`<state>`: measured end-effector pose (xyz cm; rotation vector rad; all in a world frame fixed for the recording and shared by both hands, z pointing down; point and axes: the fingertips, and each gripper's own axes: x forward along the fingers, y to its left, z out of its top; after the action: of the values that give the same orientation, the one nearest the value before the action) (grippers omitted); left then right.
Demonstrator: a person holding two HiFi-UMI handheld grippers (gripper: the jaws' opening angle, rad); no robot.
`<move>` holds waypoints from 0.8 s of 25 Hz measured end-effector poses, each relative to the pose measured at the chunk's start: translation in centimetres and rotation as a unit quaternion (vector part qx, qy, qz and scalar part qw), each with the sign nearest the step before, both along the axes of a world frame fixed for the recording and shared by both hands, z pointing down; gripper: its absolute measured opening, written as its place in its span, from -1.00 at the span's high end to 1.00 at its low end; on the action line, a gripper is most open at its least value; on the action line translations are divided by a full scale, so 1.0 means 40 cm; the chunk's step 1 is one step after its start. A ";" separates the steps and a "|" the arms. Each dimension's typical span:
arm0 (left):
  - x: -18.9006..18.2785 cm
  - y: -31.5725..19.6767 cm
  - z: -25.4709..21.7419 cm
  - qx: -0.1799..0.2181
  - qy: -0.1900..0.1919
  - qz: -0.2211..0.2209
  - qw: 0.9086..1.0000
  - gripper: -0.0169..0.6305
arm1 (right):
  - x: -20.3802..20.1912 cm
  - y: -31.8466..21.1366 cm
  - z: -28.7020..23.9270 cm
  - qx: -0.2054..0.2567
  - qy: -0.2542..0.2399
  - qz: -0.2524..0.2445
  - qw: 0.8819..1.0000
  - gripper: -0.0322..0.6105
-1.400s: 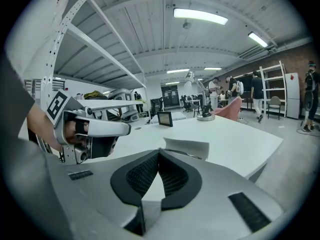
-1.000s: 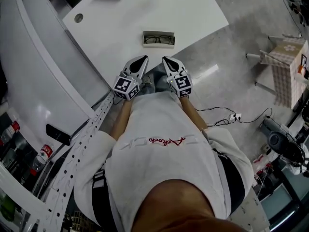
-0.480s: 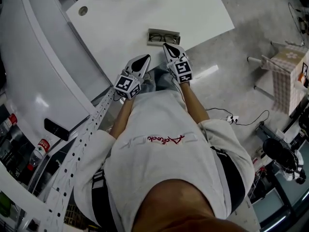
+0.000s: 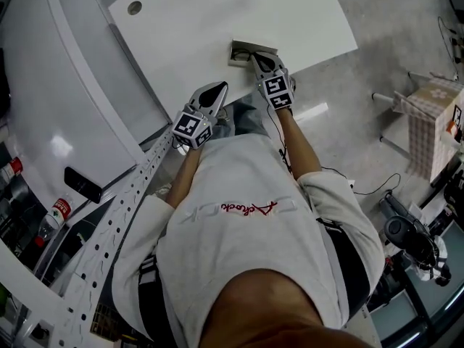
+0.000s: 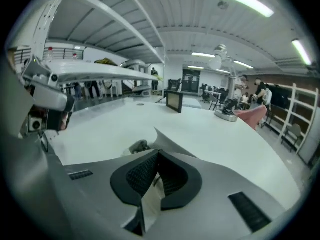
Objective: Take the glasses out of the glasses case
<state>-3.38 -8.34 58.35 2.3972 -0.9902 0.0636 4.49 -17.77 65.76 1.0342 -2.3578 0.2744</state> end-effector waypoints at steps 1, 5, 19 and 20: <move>-0.003 0.001 -0.001 0.001 0.001 -0.002 1.000 0.95 | -0.003 0.005 0.011 0.007 0.039 -0.021 0.999 0.90; -0.009 0.002 -0.006 0.005 0.004 -0.007 1.000 0.95 | -0.011 0.017 0.031 0.060 0.187 -0.106 0.975 0.72; -0.020 0.007 -0.004 0.003 0.007 -0.011 1.000 0.95 | -0.012 -0.010 0.107 0.080 0.346 -0.222 0.908 0.60; -0.020 0.007 -0.004 0.003 0.007 -0.011 1.000 0.95 | -0.016 -0.012 0.108 0.081 0.349 -0.225 0.906 0.63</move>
<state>-4.19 -8.07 58.19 2.3891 -1.0115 0.0357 3.86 -18.26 70.06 0.4947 -1.8834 -0.4131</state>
